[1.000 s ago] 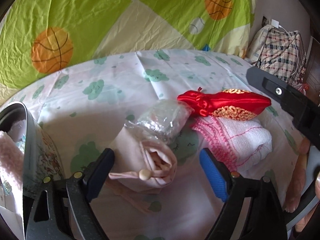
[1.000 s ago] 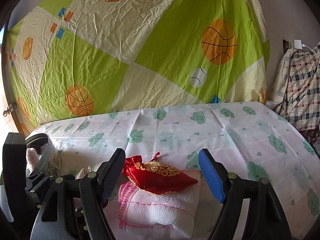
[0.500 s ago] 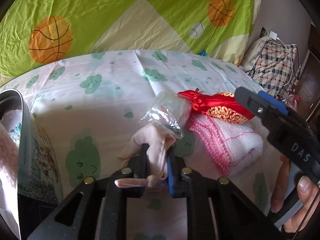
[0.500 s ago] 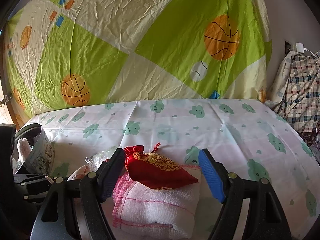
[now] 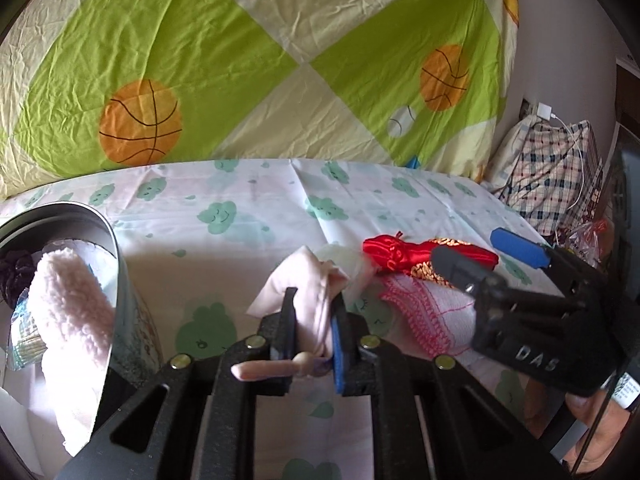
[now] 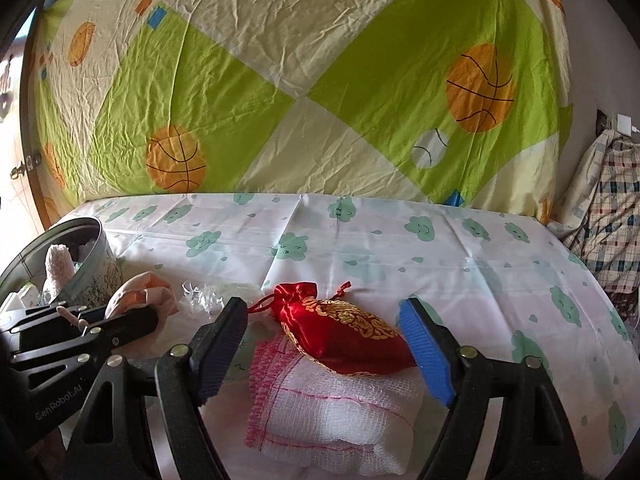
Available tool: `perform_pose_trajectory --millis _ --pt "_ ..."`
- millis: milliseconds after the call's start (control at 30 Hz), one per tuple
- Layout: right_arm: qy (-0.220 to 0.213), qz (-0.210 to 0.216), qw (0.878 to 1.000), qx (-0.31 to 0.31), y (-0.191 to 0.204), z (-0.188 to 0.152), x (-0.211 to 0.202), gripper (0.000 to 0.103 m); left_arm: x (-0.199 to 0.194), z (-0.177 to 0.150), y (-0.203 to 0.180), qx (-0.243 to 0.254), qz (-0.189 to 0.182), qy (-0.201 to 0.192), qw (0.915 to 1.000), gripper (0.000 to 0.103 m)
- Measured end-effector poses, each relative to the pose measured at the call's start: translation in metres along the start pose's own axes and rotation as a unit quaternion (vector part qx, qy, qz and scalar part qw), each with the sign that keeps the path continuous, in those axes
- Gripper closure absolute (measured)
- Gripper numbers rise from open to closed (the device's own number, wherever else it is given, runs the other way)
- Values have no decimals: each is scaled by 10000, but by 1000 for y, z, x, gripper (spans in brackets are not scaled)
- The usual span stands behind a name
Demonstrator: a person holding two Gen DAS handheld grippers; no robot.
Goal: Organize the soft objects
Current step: 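Lift the pale pink pouch with the left gripper while the right gripper grasps the red drawstring pouch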
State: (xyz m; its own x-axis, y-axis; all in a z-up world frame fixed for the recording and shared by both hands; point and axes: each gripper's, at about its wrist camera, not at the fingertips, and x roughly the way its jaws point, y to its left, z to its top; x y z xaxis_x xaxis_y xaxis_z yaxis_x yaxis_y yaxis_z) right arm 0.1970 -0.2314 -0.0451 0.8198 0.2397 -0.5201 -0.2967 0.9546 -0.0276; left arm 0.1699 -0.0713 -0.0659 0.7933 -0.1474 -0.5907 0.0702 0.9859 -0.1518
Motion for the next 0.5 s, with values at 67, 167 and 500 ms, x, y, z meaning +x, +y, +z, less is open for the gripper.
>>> perform_pose_trajectory --millis 67,167,500 --pt "155 5 9999 -70 3 1 7 17 0 0 0 -1 -7 2 10000 91" --pt "377 -111 9992 11 0 3 18 17 1 0 1 -36 -15 20 10000 91" --pt "1111 -104 9933 310 -13 3 53 33 -1 -1 3 -91 -156 -18 9998 91"
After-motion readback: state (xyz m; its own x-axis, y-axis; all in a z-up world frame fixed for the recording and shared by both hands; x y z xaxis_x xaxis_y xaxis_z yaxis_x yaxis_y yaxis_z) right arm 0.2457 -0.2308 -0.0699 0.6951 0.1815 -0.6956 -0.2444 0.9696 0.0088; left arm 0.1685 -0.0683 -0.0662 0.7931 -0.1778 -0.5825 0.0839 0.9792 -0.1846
